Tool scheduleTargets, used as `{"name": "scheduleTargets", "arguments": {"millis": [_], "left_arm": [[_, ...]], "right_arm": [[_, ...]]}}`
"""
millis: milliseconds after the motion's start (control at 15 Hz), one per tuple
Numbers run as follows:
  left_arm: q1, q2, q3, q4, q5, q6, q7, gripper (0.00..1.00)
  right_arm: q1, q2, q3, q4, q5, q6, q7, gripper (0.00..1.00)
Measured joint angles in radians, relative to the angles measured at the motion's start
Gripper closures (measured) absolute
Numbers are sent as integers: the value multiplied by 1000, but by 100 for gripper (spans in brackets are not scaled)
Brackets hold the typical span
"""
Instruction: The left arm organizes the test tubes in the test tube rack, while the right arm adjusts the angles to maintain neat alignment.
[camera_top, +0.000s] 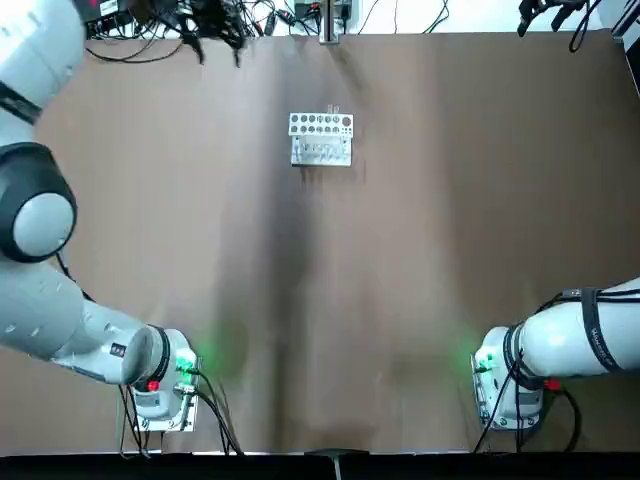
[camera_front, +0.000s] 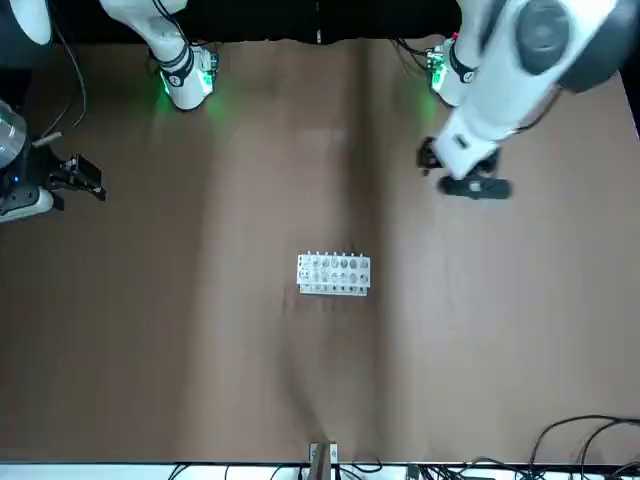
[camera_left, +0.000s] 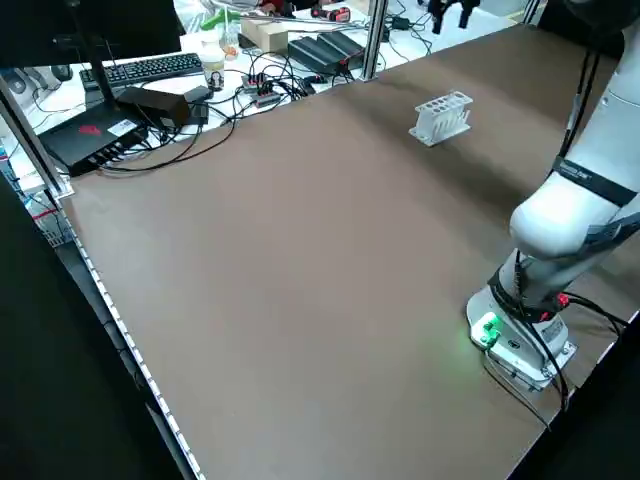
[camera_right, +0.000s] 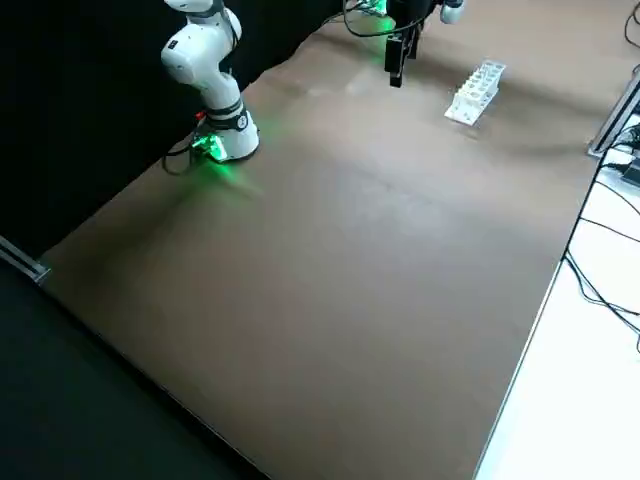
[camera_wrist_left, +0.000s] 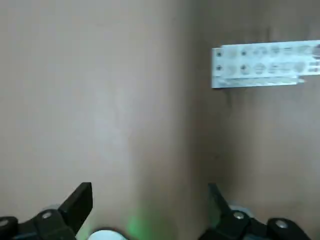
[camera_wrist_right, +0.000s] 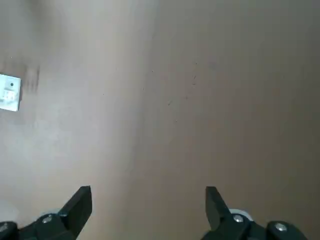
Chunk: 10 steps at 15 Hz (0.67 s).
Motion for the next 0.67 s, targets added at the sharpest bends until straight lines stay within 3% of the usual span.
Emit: {"name": "scheduleTargets", "arguments": {"millis": [200,467,667], "left_arm": [[-102,83,-1,46,0,49,-68,0],[-168,194,1,57,0,207,-129,0],[-206,274,0,60,-5,253,-182,0]], "right_arm": [[-2,0,0,0,-1,1,0,0],[-2,0,0,0,-1,2,0,0],[-2,0,0,0,-1,2,-1,0]]}}
